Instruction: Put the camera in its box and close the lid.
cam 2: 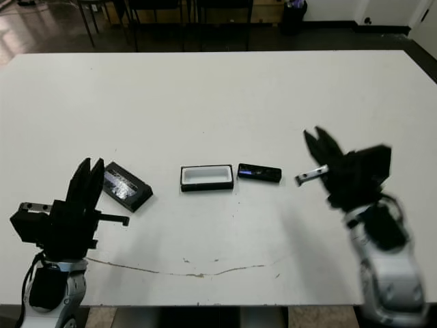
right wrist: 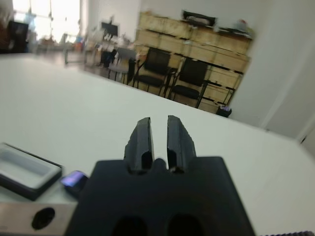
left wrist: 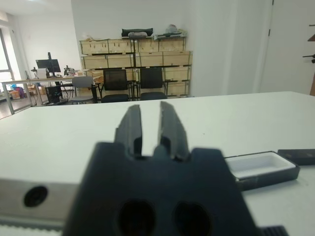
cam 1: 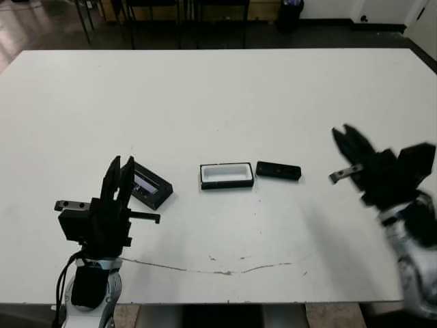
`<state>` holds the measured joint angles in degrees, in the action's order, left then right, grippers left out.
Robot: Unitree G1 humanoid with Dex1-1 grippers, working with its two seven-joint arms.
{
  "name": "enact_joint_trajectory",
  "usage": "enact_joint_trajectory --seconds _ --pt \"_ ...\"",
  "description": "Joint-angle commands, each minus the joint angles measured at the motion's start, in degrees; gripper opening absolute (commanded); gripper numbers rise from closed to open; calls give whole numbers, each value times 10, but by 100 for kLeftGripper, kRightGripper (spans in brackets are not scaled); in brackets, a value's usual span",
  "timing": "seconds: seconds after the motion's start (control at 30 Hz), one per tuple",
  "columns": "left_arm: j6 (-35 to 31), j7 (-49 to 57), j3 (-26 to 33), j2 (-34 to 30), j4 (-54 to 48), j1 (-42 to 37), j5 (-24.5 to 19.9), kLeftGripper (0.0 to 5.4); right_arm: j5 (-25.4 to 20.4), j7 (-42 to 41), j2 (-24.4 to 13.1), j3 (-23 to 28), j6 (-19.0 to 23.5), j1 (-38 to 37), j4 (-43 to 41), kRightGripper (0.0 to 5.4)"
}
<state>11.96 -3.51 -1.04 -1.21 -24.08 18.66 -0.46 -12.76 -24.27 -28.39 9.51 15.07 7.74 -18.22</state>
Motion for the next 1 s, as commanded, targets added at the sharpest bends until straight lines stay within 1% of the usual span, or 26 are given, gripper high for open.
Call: enact_joint_trajectory --seconds 0.03,0.1,0.2,0.37,0.43,0.57,0.63,0.77,0.83,0.87,1.0 --pt "-7 1 1 -2 6 6 0 0 8 -42 -43 -16 29 40 50 11" --pt "-6 0 1 -4 6 6 1 0 7 -75 -59 -32 33 68 86 38" --pt "-7 3 2 -3 6 5 6 0 10 -123 -76 -61 39 103 130 100" --pt "-9 4 3 -2 3 7 2 0 24 -196 -88 -110 39 159 216 212" --pt "-8 4 4 -4 1 8 3 0 30 -225 -86 -126 26 180 259 257" --pt "-4 5 6 -6 3 10 9 0 39 -281 -75 -148 -23 218 354 345" --pt "-1 2 7 -7 4 11 5 0 43 -308 -71 -156 -46 236 401 387" --pt "-5 0 6 -5 4 12 -3 0 47 -351 -64 -167 -55 268 468 476" --pt "-2 1 6 -6 5 12 0 0 50 -363 -60 -169 -65 278 494 523" --pt "-1 1 6 -6 6 11 2 0 52 -368 -57 -169 -71 281 505 539" --pt "0 1 8 -7 9 10 3 0 62 -375 -49 -170 -89 288 537 539"
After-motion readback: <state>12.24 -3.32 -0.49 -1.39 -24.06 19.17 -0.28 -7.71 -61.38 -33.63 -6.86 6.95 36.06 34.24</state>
